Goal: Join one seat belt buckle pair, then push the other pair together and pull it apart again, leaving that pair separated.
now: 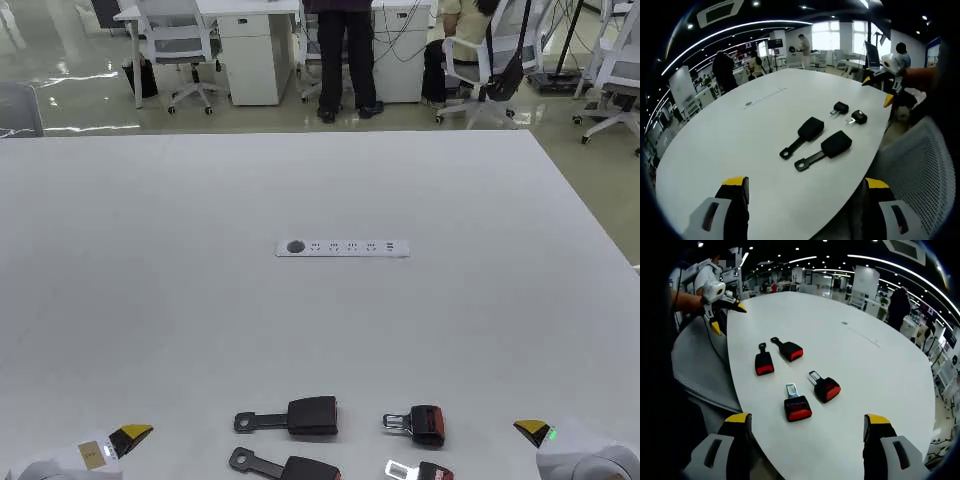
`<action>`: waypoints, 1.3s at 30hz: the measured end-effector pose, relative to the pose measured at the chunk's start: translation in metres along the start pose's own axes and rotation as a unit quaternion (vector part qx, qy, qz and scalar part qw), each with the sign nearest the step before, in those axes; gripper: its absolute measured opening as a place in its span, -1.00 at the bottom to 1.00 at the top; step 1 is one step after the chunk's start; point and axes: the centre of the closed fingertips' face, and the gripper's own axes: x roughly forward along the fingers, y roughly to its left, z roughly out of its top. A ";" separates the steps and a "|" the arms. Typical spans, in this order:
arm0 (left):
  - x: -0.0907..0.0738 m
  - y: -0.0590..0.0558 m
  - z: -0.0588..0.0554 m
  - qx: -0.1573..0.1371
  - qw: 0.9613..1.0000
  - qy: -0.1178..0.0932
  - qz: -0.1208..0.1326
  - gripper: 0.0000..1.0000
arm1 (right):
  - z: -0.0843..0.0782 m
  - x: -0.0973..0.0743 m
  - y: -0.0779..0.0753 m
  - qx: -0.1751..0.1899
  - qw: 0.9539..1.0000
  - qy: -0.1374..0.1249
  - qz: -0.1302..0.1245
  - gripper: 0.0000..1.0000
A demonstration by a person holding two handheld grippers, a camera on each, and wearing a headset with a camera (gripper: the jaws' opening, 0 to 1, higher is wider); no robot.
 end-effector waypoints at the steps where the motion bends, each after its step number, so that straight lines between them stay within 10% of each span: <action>1: -0.001 0.001 -0.001 -0.001 1.000 0.003 0.003 0.88 | 0.000 0.001 0.000 0.000 1.000 0.002 0.001 0.91; 39: -0.003 -0.001 0.005 -0.002 1.000 0.012 0.008 0.85 | -0.008 0.008 0.007 0.000 1.000 0.008 0.014 0.90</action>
